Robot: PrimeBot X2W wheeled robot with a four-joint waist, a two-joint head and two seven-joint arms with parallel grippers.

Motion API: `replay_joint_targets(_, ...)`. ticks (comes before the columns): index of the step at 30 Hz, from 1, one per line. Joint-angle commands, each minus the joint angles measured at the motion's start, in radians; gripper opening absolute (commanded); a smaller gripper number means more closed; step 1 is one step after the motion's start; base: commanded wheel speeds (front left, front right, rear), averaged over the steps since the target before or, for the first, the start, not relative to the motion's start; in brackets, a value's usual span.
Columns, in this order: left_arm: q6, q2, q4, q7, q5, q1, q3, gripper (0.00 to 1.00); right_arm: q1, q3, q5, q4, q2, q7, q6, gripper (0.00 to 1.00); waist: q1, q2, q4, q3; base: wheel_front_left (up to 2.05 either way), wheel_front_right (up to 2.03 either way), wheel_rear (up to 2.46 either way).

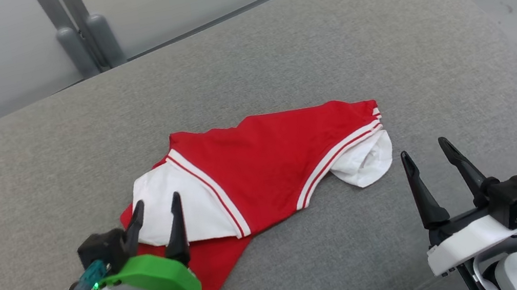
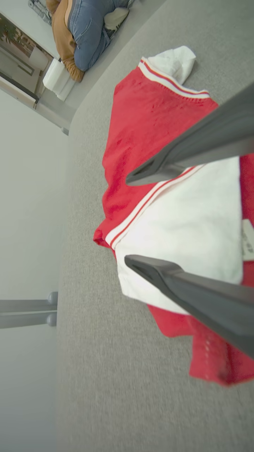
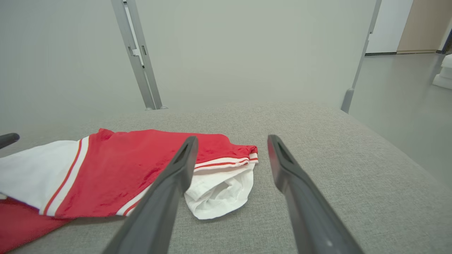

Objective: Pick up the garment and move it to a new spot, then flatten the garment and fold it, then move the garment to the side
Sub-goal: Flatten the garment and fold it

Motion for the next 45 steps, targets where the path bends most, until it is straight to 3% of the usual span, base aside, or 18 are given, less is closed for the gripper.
replay_joint_targets(1,0.024,0.020,-0.018,-0.005,0.001,0.038,0.013,1.00,0.014,0.000,-0.005,-0.003,-0.005,-0.003,-0.001,1.00,0.0000,0.0000,0.074,-0.037,0.00,0.00,0.00)
replay_joint_targets(5,0.056,0.054,-0.066,0.009,-0.037,0.114,0.056,1.00,0.012,0.008,-0.004,-0.002,-0.005,-0.003,-0.001,1.00,0.0000,0.0000,0.102,-0.027,0.00,0.00,0.00)
replay_joint_targets(16,0.060,0.062,-0.171,0.030,-0.011,0.092,0.031,1.00,-0.011,0.026,0.001,0.004,-0.012,-0.003,-0.001,1.00,0.0000,0.0000,0.109,-0.003,0.00,0.00,0.00)
replay_joint_targets(20,0.059,0.061,-0.150,0.063,-0.012,0.070,0.017,1.00,-0.017,0.033,0.000,0.006,-0.012,-0.003,-0.001,1.00,0.0000,0.0000,0.101,0.010,0.00,0.00,0.00)
replay_joint_targets(36,-0.012,0.011,0.008,0.081,-0.046,0.011,-0.008,1.00,-0.025,0.029,0.001,0.011,-0.008,-0.003,-0.001,1.00,0.0000,0.0000,0.093,0.033,0.00,0.00,0.00)
replay_joint_targets(37,-0.014,0.010,0.008,0.080,-0.046,0.008,-0.009,0.89,-0.028,0.030,0.001,0.011,-0.008,-0.003,-0.001,1.00,0.0000,0.0000,0.093,0.032,0.00,0.00,0.00)
replay_joint_targets(38,-0.017,0.008,0.007,0.081,-0.047,0.006,-0.011,0.48,-0.030,0.032,0.001,0.012,-0.007,-0.003,-0.001,1.00,0.0000,0.0000,0.093,0.031,0.00,0.00,0.00)
replay_joint_targets(39,-0.020,0.005,0.006,0.082,-0.051,0.006,-0.012,0.28,-0.030,0.032,0.000,0.012,-0.007,-0.003,-0.001,1.00,0.0000,0.0000,0.094,0.030,0.00,0.00,0.00)
replay_joint_targets(40,-0.026,0.002,0.004,0.085,-0.053,0.006,-0.012,0.00,-0.031,0.033,0.000,0.013,-0.007,-0.003,-0.001,1.00,0.0000,0.0000,0.093,0.029,0.00,0.00,0.00)
replay_joint_targets(45,-0.043,-0.002,-0.003,0.097,-0.065,-0.017,-0.013,0.00,-0.039,0.043,0.005,0.017,-0.007,-0.003,-0.001,1.00,0.0000,0.0000,0.081,0.029,0.00,0.00,0.00)
